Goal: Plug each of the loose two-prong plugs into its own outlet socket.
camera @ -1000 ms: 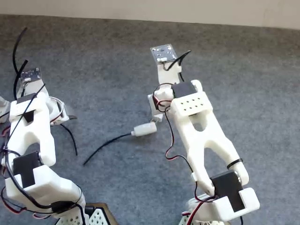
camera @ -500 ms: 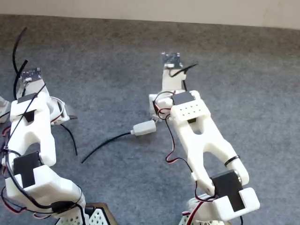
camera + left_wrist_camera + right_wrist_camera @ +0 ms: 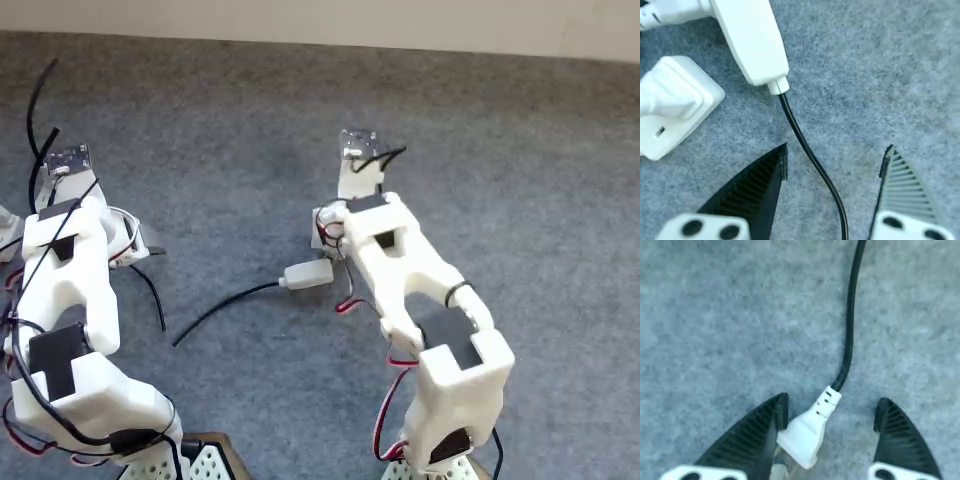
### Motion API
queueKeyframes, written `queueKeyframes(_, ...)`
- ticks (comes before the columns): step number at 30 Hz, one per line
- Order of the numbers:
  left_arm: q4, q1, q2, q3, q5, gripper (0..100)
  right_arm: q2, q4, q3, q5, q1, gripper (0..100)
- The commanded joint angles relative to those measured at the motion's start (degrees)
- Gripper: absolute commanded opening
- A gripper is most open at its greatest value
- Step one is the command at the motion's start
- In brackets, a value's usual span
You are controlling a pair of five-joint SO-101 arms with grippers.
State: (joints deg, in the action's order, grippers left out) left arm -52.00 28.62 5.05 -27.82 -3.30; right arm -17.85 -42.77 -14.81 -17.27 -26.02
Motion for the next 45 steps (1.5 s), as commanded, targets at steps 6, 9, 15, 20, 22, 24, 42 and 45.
queueKeyframes(6,0.62,-1.54,-0.22,0.13,-0.09,31,1.98,-2.42,4.35,3.08,-0.22,0.4)
queueKeyframes(9,1.41,-1.63,0.13,0.04,-0.09,31,7.6,-6.46,4.26,6.07,-0.13,0.5)
queueKeyframes(15,4.22,-2.15,5.49,2.07,-0.09,31,25.19,-10.68,-4.53,6.33,3.38,0.5)
queueKeyframes(20,4.22,-2.51,6.29,2.95,-0.09,31,38.99,-10.59,-17.98,6.42,5.05,0.5)
queueKeyframes(22,4.13,-3.21,6.29,2.95,-0.09,31,43.65,-10.59,-22.99,6.51,4.09,0.5)
queueKeyframes(24,3.08,-4.26,6.29,3.12,0.35,31,47.87,-9.54,-27.65,8.35,2.15,0.5)
queueKeyframes(42,-12.04,-33.89,-49.8,-13.14,20.4,31,72.66,-3.3,-45.76,16.88,-5.58,0.5)
queueKeyframes(45,-11.25,-33.8,-61.76,-18.95,18.2,34,72.75,-3.3,-45.58,16.79,-7.96,0.5)
